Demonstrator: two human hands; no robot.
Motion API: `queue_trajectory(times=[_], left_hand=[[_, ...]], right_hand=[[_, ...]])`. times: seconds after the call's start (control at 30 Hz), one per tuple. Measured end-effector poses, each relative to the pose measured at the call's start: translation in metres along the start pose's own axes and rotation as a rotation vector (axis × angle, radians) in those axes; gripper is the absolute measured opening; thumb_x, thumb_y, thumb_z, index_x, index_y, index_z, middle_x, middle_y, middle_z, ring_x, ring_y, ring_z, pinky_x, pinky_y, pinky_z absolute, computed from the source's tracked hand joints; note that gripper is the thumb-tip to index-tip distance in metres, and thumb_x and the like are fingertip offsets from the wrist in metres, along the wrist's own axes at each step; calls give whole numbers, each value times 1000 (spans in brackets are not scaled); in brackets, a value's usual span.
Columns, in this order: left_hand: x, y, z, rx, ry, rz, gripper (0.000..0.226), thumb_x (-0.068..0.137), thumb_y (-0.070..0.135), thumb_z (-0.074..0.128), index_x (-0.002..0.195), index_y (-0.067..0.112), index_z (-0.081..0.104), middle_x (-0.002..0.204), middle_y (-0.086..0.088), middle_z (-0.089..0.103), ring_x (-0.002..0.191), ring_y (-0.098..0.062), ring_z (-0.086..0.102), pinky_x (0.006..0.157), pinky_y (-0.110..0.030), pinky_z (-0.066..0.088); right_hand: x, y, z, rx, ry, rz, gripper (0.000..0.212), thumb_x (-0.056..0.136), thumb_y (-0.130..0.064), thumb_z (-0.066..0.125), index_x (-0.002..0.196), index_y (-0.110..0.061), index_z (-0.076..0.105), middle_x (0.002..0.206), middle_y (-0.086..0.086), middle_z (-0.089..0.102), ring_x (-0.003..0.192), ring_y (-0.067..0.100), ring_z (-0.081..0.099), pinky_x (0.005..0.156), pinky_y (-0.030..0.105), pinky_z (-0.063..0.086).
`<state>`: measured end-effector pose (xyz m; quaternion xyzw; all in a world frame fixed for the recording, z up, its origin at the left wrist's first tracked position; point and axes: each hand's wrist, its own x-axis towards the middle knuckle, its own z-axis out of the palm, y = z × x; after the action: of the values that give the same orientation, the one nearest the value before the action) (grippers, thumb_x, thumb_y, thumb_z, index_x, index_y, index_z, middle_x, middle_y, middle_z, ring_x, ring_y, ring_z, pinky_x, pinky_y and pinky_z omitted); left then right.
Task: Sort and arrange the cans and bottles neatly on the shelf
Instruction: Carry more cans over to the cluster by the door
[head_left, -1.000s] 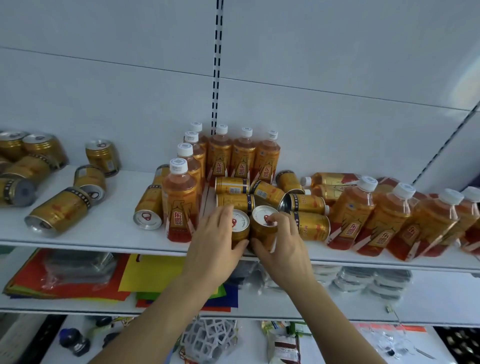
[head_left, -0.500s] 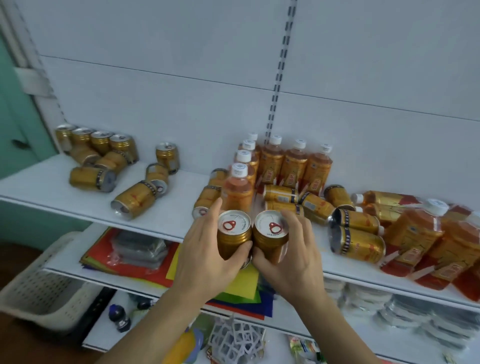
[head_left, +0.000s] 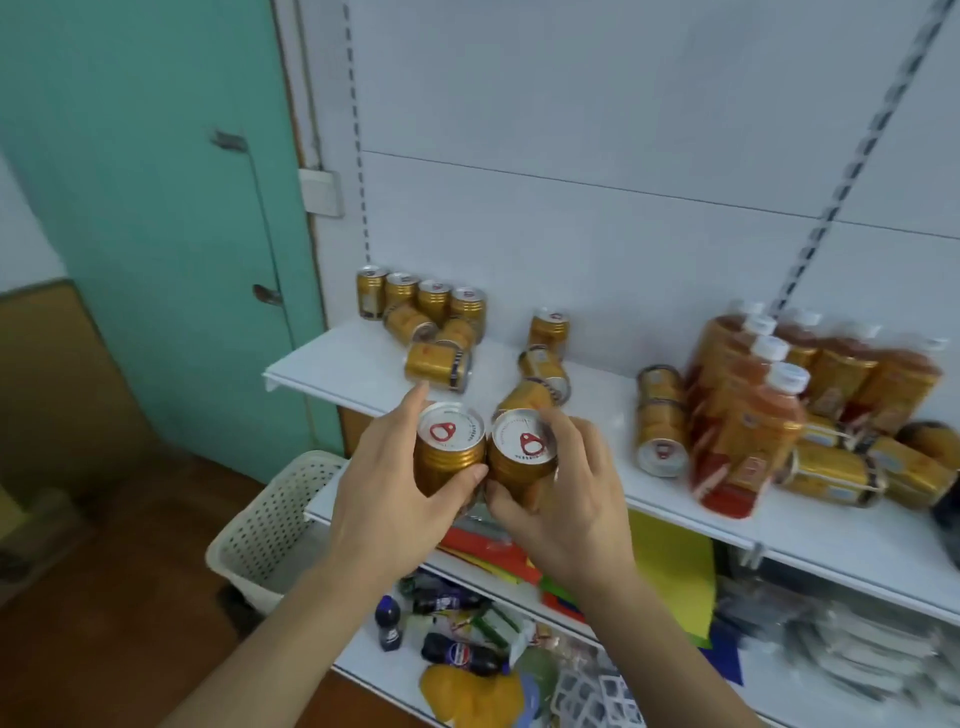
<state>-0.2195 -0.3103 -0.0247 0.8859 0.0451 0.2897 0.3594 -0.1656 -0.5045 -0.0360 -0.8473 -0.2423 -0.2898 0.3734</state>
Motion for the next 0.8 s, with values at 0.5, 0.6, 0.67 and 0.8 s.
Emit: queue_trajectory(times=[0.5, 0.6, 0.67, 0.8], left_hand=[[134, -155, -67, 66, 20, -131, 94, 82, 53, 85, 158, 44, 30, 153, 11, 53, 135, -16, 54, 105, -34, 47], [171, -178, -66, 69, -9, -168, 95, 83, 50, 86, 159, 43, 29, 154, 12, 53, 136, -17, 54, 106, -37, 46], [192, -191, -63, 54, -15, -178, 95, 82, 48, 87, 159, 42, 30, 154, 12, 53, 136, -17, 54, 106, -34, 44], [222, -220, -51, 3, -88, -187, 95, 82, 41, 89, 159, 39, 33, 152, 11, 56, 136, -17, 55, 108, -35, 45]], right_hand=[[116, -64, 179, -65, -89, 8, 80, 75, -49, 83, 143, -17, 56, 129, -2, 62, 122, 18, 51, 104, 33, 45], [144, -63, 209, -85, -85, 9, 80, 74, -51, 83, 141, -17, 56, 129, -1, 64, 123, 19, 50, 107, 39, 48], [160, -59, 226, -116, -102, 17, 80, 74, -53, 82, 140, -17, 57, 129, 0, 66, 123, 20, 51, 110, 42, 49], [180, -51, 255, -184, -159, 74, 79, 74, -49, 85, 139, -14, 59, 126, 4, 69, 121, 26, 56, 107, 45, 51]])
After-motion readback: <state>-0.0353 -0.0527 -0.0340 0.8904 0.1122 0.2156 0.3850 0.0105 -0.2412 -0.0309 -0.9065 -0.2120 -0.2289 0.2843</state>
